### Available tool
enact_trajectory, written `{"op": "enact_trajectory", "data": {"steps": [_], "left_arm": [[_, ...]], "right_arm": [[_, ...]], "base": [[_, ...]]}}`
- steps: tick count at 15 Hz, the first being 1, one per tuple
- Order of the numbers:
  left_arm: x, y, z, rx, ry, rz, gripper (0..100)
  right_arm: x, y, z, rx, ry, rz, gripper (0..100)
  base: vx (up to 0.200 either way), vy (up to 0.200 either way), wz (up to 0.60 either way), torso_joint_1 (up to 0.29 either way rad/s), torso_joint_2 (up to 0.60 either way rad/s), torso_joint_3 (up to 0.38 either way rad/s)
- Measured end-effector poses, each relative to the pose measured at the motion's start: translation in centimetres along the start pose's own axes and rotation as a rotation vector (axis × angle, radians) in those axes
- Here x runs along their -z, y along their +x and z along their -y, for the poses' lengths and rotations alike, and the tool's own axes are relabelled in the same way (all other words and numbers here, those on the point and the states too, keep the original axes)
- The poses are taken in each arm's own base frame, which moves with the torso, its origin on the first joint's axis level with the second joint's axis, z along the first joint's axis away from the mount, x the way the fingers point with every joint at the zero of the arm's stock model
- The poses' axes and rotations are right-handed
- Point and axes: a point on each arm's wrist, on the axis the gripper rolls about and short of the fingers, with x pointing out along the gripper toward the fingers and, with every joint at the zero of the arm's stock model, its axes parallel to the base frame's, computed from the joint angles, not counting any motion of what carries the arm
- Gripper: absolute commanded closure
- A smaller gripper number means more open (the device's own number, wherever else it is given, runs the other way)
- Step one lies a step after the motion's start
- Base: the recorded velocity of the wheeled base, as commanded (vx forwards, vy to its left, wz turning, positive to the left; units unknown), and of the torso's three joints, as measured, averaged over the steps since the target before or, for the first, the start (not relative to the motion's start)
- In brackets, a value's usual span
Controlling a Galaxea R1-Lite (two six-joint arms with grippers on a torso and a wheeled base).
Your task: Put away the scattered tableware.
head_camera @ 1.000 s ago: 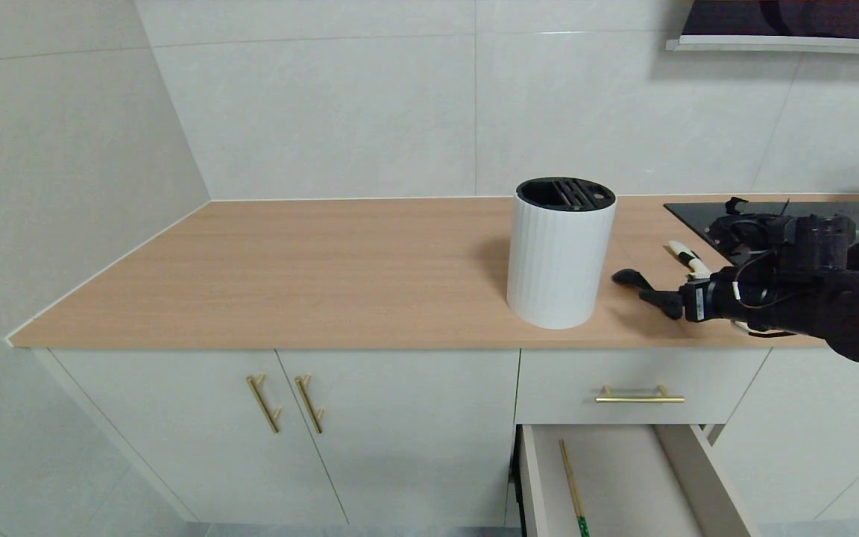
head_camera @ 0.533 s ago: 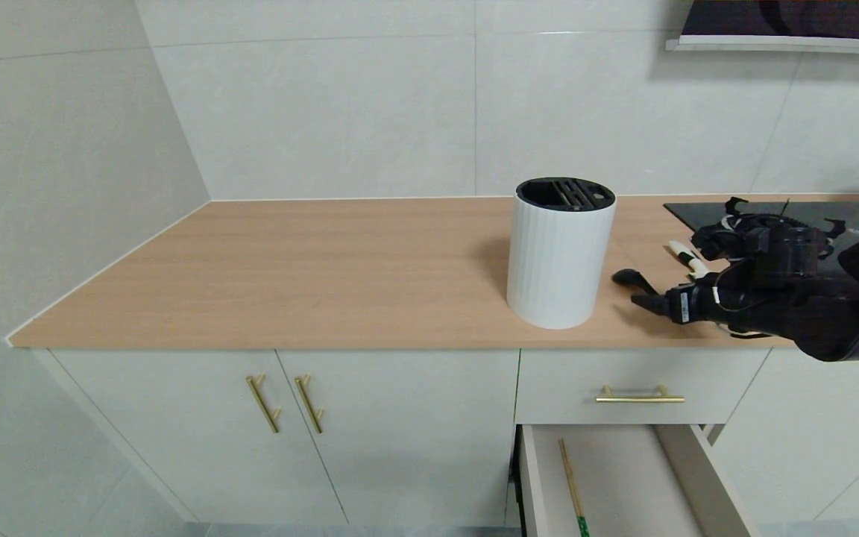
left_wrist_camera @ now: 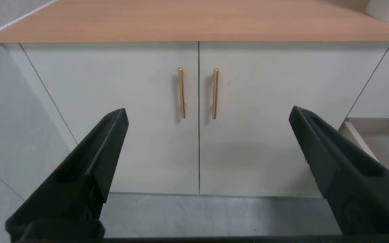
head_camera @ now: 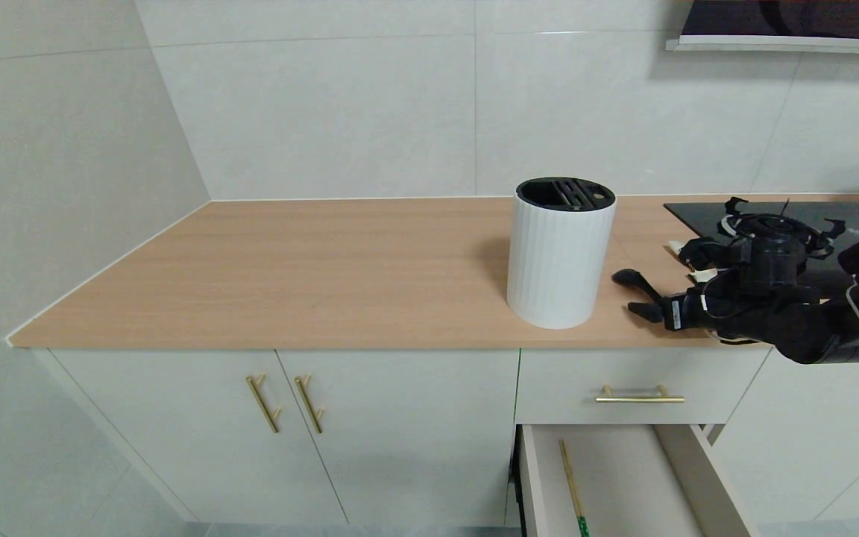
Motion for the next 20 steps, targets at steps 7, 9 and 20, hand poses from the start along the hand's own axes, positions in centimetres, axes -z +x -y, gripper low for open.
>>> {"op": "enact_trajectory", "data": {"steps": [7,9,20], "left_arm": [[0.0,0.0,0.0,0.0,0.0,0.0,0],[0.0,0.0,0.0,0.0,0.0,0.0,0],[0.0,0.0,0.0,0.0,0.0,0.0,0]], "right_arm": [[0.3,0.8,0.4,0.019,0.004,0.0,100],[0.3,0.9,0.4,0.018,0.005,0.0,100],[-0.4,-0.5,-0.6,0.019,0.087,-0.083,100]], "base": [[0.0,0.0,0.0,0.0,0.0,0.0],[0.0,0.0,0.0,0.0,0.0,0.0],[0.0,0.0,0.0,0.0,0.0,0.0]]}}
